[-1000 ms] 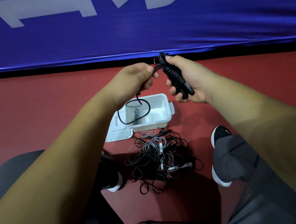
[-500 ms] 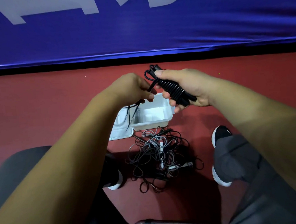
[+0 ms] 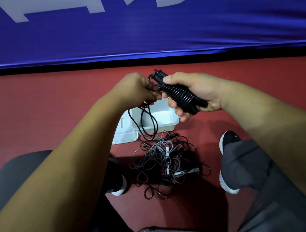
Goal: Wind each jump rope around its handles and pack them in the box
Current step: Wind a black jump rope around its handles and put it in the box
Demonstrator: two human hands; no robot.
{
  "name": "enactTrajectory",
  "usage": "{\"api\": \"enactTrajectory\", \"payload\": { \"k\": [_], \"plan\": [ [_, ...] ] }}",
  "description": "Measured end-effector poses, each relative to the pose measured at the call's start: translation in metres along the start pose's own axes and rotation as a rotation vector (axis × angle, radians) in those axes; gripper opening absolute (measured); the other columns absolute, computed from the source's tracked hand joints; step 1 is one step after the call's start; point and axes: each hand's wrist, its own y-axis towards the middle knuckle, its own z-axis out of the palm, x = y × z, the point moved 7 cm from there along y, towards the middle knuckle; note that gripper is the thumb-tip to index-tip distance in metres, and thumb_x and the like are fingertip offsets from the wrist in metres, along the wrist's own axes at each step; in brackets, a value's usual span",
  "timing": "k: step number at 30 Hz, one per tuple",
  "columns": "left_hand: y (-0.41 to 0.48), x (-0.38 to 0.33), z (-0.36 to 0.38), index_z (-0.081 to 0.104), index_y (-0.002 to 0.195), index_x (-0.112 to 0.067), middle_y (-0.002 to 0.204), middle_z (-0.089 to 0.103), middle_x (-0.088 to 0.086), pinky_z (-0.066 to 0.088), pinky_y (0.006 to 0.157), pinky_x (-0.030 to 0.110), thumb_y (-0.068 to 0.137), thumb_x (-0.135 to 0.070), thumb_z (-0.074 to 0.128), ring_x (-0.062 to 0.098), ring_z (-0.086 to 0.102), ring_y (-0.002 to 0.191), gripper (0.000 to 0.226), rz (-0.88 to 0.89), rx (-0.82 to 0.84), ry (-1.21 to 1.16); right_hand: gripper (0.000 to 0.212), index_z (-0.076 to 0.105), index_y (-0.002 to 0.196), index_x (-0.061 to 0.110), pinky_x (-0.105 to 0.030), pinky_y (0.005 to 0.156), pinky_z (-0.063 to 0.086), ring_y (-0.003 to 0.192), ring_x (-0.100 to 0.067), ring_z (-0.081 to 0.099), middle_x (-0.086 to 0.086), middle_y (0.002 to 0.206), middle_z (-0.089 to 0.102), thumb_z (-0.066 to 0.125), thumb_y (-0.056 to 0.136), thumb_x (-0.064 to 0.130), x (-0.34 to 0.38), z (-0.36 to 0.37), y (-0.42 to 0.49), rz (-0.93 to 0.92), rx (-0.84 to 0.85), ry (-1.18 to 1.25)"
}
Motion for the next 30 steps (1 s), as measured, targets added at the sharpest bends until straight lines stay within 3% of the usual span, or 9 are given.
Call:
{"api": "enactTrajectory", "payload": {
  "k": [4, 7, 10, 13, 15, 17, 21, 25, 30],
  "plan": [
    [-0.004, -0.010, -0.008, 0.080, 0.082, -0.021, 0.075, 0.076, 0.006, 0.057, 0.058, 0.021, 0.091, 0.006, 0.069, 0.003, 0.068, 0.056, 0.030, 0.045, -0.035, -0.041, 0.048, 0.069, 0.105, 0.002, -0.045, 0.068, 0.064, 0.070, -0.036, 0.074, -0.016, 0.073, 0.069, 0.051, 0.097, 0.047, -0.005, 0.016, -0.007, 0.036, 0.166, -0.027],
    [-0.003, -0.011, -0.009, 0.084, 0.089, -0.019, 0.077, 0.078, 0.009, 0.052, 0.058, 0.021, 0.089, 0.001, 0.071, 0.008, 0.063, 0.060, 0.024, 0.060, -0.013, -0.102, 0.051, 0.066, 0.119, -0.005, -0.044, 0.070, 0.064, 0.079, -0.041, 0.076, -0.021, 0.075, 0.069, 0.041, 0.108, 0.038, -0.010, 0.023, -0.011, 0.070, 0.256, -0.091],
    [-0.002, -0.013, -0.005, 0.083, 0.096, -0.013, 0.084, 0.080, 0.011, 0.055, 0.063, 0.023, 0.087, -0.005, 0.080, 0.012, 0.067, 0.067, 0.012, 0.057, 0.009, -0.182, 0.049, 0.068, 0.130, 0.001, -0.040, 0.061, 0.062, 0.070, -0.036, 0.073, -0.023, 0.080, 0.068, 0.046, 0.106, 0.038, -0.014, 0.026, -0.013, 0.081, 0.317, -0.199],
    [-0.005, -0.020, -0.005, 0.080, 0.100, -0.003, 0.074, 0.078, 0.002, 0.053, 0.059, 0.017, 0.086, 0.000, 0.081, 0.008, 0.069, 0.063, 0.015, 0.076, -0.019, -0.262, 0.038, 0.082, 0.110, 0.017, -0.034, 0.051, 0.059, 0.059, -0.030, 0.068, -0.024, 0.085, 0.070, 0.049, 0.107, 0.036, -0.018, 0.031, -0.013, 0.093, 0.342, -0.276],
    [-0.006, -0.025, -0.007, 0.079, 0.101, -0.001, 0.077, 0.079, 0.002, 0.059, 0.067, 0.022, 0.085, 0.004, 0.081, 0.013, 0.073, 0.068, 0.017, 0.109, -0.031, -0.276, 0.042, 0.080, 0.090, 0.010, -0.032, 0.051, 0.058, 0.057, -0.028, 0.066, -0.024, 0.087, 0.072, 0.051, 0.108, 0.035, -0.022, 0.028, -0.011, 0.120, 0.301, -0.333],
    [-0.007, -0.031, -0.011, 0.081, 0.098, -0.007, 0.084, 0.080, 0.004, 0.062, 0.079, 0.029, 0.081, 0.000, 0.085, 0.019, 0.077, 0.079, 0.019, 0.157, -0.058, -0.222, 0.038, 0.067, 0.097, 0.000, -0.033, 0.054, 0.057, 0.059, -0.029, 0.066, -0.024, 0.088, 0.072, 0.056, 0.107, 0.035, -0.025, 0.021, -0.006, 0.142, 0.246, -0.394],
    [-0.011, -0.042, -0.020, 0.085, 0.099, -0.028, 0.093, 0.072, -0.008, 0.053, 0.080, 0.023, 0.083, -0.015, 0.087, 0.009, 0.069, 0.085, 0.020, 0.284, -0.138, 0.049, 0.025, 0.063, 0.107, 0.013, -0.037, 0.062, 0.057, 0.064, -0.028, 0.067, -0.015, 0.082, 0.072, 0.066, 0.103, 0.038, -0.025, 0.004, 0.004, 0.157, 0.061, -0.464],
    [-0.015, -0.051, -0.018, 0.082, 0.109, -0.033, 0.092, 0.063, -0.005, 0.052, 0.081, 0.032, 0.090, -0.022, 0.081, 0.014, 0.063, 0.086, 0.022, 0.432, -0.079, 0.330, 0.025, 0.066, 0.115, 0.022, -0.039, 0.062, 0.062, 0.066, -0.024, 0.071, -0.010, 0.082, 0.073, 0.068, 0.101, 0.043, -0.023, -0.019, 0.012, 0.139, -0.124, -0.520],
    [-0.013, -0.032, -0.010, 0.079, 0.106, -0.030, 0.089, 0.072, -0.007, 0.047, 0.071, 0.028, 0.095, -0.032, 0.075, 0.017, 0.066, 0.084, 0.012, 0.210, -0.004, 0.394, 0.024, 0.062, 0.117, 0.021, -0.032, 0.054, 0.056, 0.060, -0.018, 0.067, -0.010, 0.088, 0.071, 0.063, 0.105, 0.042, -0.017, -0.037, 0.017, 0.062, -0.298, -0.542]
  ]
}}
